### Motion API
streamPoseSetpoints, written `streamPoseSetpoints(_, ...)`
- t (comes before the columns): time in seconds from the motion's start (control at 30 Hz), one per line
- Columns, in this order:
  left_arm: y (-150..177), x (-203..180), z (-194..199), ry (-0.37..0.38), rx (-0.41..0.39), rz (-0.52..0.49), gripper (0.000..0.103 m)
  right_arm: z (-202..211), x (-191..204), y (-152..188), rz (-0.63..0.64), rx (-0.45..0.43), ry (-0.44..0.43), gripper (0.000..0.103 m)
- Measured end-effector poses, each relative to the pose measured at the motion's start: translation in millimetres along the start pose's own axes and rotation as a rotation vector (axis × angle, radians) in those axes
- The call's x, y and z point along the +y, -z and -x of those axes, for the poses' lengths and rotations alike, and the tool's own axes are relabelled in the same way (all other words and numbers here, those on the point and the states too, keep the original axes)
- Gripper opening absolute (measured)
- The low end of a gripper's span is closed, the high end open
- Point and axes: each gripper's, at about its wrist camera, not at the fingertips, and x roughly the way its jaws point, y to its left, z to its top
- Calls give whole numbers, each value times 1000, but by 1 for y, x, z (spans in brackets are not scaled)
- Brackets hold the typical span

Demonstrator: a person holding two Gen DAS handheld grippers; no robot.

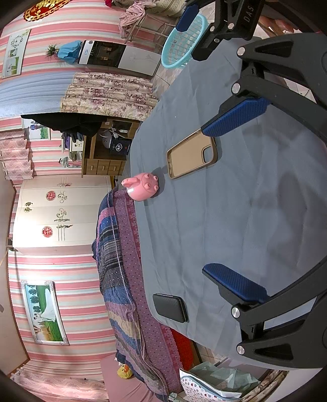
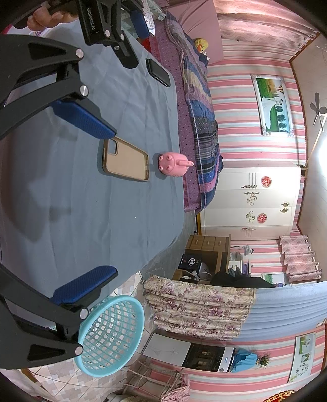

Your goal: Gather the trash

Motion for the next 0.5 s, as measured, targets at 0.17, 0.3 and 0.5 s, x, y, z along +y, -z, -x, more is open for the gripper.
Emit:
streamPoseSetpoints(0.17, 0, 0, 0, 1, 1, 1, 98, -1, 0, 0, -1, 0, 0, 99)
streamPoseSetpoints(0.3, 0, 0, 0, 0, 0, 0, 98, 0, 0, 0, 1, -1, 0, 98)
streamPoseSetpoints(0.5, -1, -1, 0, 0, 1, -1, 98, 0, 0, 0, -1, 0, 1, 99)
